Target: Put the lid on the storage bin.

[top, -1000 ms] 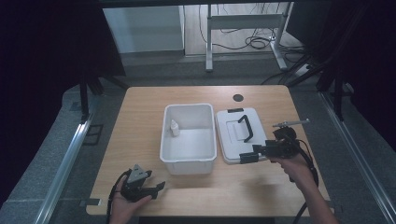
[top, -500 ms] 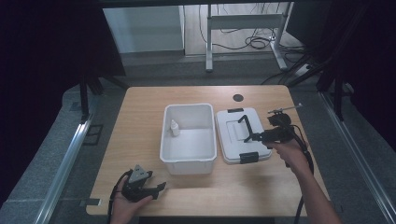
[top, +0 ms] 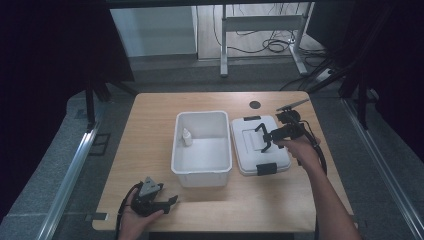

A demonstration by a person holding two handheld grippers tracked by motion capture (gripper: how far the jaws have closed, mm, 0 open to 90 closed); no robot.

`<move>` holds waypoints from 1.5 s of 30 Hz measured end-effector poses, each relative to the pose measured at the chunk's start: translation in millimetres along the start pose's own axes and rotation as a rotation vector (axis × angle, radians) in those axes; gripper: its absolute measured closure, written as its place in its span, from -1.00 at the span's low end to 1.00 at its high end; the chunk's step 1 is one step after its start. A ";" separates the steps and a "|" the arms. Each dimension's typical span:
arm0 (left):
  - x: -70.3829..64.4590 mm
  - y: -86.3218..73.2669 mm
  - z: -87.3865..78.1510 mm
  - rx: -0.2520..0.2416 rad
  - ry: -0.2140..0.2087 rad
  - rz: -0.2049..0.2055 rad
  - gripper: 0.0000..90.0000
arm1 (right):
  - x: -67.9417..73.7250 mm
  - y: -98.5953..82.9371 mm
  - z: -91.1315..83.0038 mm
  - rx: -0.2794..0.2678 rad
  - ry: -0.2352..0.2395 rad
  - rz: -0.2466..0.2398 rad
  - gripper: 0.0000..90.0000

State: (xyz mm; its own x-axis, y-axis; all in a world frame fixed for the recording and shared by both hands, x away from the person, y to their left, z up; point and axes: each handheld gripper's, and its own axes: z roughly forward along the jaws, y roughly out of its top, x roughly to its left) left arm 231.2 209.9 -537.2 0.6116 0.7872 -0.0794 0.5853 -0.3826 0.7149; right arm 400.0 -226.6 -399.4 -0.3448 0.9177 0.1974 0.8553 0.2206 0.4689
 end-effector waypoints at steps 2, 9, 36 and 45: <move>0.3 0.0 -0.3 -0.003 -0.001 0.000 -0.39 | 0.4 2.3 0.5 0.004 0.000 -0.005 -0.12; -0.1 0.2 -0.2 -0.002 -0.002 0.003 -0.39 | 2.7 17.4 1.5 0.031 -0.002 -0.002 -0.06; -1.6 0.7 0.9 -0.001 -0.010 0.006 -0.39 | -6.2 50.3 41.7 0.204 0.009 0.034 0.25; -1.0 0.4 2.0 0.000 -0.012 0.003 -0.39 | -11.1 53.2 61.6 0.263 0.020 0.059 0.42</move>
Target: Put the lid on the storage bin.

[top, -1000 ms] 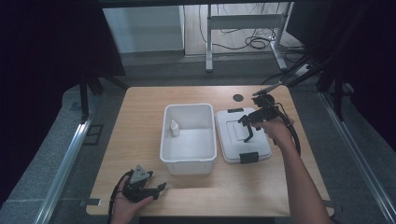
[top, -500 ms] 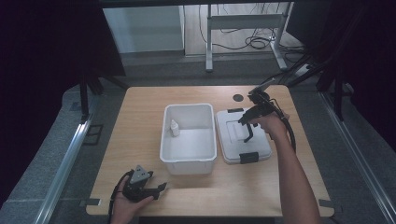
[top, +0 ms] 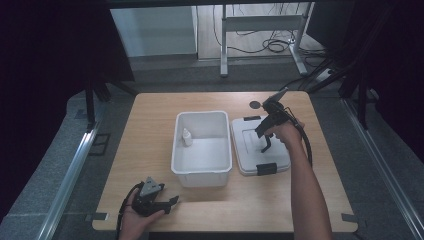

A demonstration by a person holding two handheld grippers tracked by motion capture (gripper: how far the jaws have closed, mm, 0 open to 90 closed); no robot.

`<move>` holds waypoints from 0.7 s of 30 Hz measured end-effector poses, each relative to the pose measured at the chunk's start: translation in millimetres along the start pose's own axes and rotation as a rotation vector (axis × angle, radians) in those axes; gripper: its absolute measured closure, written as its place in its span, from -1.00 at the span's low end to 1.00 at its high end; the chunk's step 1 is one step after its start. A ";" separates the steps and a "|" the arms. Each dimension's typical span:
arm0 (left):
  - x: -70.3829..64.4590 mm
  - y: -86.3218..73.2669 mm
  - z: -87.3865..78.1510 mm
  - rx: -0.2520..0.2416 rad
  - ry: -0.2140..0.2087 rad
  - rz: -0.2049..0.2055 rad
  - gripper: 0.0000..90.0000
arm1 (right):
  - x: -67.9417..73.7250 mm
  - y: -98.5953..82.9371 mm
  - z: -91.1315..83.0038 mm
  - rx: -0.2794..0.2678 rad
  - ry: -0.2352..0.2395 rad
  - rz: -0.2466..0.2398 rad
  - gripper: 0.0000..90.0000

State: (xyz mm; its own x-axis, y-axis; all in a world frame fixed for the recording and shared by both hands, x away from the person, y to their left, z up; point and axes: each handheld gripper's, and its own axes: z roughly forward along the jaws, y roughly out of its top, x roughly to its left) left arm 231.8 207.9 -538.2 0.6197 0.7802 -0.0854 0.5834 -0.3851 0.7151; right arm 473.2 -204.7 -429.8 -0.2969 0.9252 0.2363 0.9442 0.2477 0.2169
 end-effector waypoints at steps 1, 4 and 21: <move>-0.1 0.0 -0.3 -0.002 -0.001 0.000 -0.39 | -0.7 0.3 1.4 0.006 0.002 0.007 0.44; 0.1 0.1 -0.6 -0.002 -0.002 0.000 -0.39 | -2.0 0.6 3.8 0.013 0.005 0.010 0.48; -0.7 0.0 1.0 0.004 -0.006 0.004 -0.39 | -8.4 1.8 13.3 0.022 0.019 0.056 0.94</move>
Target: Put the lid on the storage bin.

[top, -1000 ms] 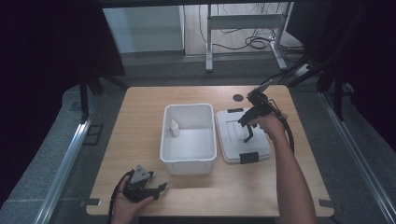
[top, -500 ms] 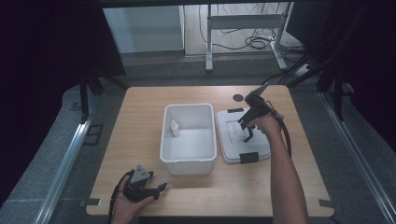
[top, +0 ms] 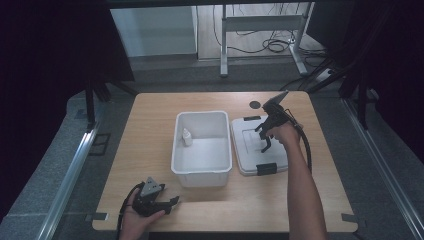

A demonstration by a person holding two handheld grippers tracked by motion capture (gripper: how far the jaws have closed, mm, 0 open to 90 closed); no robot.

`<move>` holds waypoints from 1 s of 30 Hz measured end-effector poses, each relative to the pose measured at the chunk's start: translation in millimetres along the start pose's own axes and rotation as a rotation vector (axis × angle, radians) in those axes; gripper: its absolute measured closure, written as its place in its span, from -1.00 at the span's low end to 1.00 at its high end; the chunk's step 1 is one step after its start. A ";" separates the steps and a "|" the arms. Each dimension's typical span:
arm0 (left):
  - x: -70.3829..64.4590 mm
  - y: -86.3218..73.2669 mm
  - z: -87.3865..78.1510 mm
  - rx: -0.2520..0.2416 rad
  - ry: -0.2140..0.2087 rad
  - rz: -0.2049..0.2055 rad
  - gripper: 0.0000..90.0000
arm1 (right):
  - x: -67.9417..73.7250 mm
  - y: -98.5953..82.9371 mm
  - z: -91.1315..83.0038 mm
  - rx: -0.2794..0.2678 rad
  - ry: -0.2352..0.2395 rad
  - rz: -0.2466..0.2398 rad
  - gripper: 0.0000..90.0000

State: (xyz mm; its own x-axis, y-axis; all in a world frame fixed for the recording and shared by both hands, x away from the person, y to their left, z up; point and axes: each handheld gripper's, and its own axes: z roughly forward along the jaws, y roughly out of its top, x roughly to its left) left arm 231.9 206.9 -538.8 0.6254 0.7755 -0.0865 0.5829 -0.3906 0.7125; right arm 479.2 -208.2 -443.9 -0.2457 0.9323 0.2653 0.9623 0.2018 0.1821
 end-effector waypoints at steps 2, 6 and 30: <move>-0.1 -0.1 0.4 0.001 -0.001 -0.001 -0.39 | 0.4 0.3 -2.6 -0.006 0.001 0.008 0.98; 0.0 -0.4 0.9 0.002 -0.001 0.000 -0.39 | 0.2 0.1 -5.0 -0.010 -0.003 0.000 0.92; -1.7 -0.5 2.6 0.003 -0.009 -0.001 -0.39 | -15.1 5.8 4.6 -0.026 -0.008 0.046 0.81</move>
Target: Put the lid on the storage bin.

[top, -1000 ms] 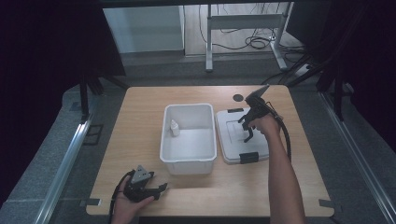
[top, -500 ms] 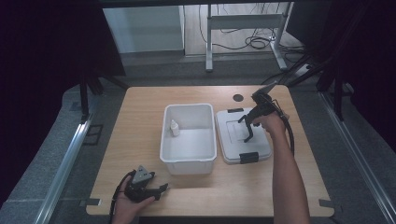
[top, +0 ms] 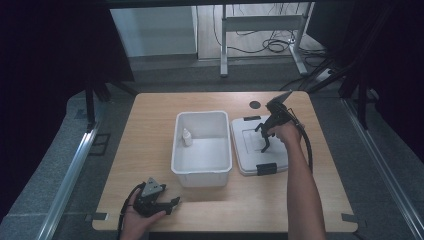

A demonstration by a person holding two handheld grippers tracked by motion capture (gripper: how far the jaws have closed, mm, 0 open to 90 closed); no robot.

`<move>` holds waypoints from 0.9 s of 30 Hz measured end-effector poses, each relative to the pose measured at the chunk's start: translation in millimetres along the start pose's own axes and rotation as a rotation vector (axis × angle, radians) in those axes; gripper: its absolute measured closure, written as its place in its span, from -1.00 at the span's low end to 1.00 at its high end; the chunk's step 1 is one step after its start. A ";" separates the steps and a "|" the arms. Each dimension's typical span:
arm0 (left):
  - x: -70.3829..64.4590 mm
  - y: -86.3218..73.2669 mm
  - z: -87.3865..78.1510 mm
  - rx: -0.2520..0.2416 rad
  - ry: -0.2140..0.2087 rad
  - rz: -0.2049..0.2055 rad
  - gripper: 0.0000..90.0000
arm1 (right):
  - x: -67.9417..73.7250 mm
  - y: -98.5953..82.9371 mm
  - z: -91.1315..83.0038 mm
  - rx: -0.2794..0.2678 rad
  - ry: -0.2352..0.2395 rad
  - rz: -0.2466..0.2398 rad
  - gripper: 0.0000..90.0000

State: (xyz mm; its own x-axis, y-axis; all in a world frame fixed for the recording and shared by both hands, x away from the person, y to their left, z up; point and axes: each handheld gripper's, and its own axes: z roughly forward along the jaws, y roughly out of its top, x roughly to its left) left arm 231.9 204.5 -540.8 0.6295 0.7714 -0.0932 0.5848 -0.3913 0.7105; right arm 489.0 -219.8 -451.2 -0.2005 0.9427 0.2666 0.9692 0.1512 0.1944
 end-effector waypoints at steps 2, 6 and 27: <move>-0.1 0.0 0.2 0.001 0.000 0.000 -0.39 | -0.2 0.0 -0.2 -0.005 0.002 0.005 0.84; -0.6 0.1 0.1 0.000 -0.001 0.000 -0.39 | 0.0 0.0 -0.6 -0.003 0.019 0.018 0.87; 0.8 -0.3 0.4 0.000 -0.002 -0.002 -0.39 | 1.4 -3.9 -20.1 -0.027 0.027 0.052 0.91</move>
State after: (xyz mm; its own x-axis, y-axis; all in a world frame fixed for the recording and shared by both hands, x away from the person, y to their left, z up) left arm 232.5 205.0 -541.4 0.6293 0.7712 -0.0960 0.5861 -0.3898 0.7103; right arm 482.1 -225.0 -432.6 -0.1543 0.9406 0.3025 0.9743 0.0940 0.2046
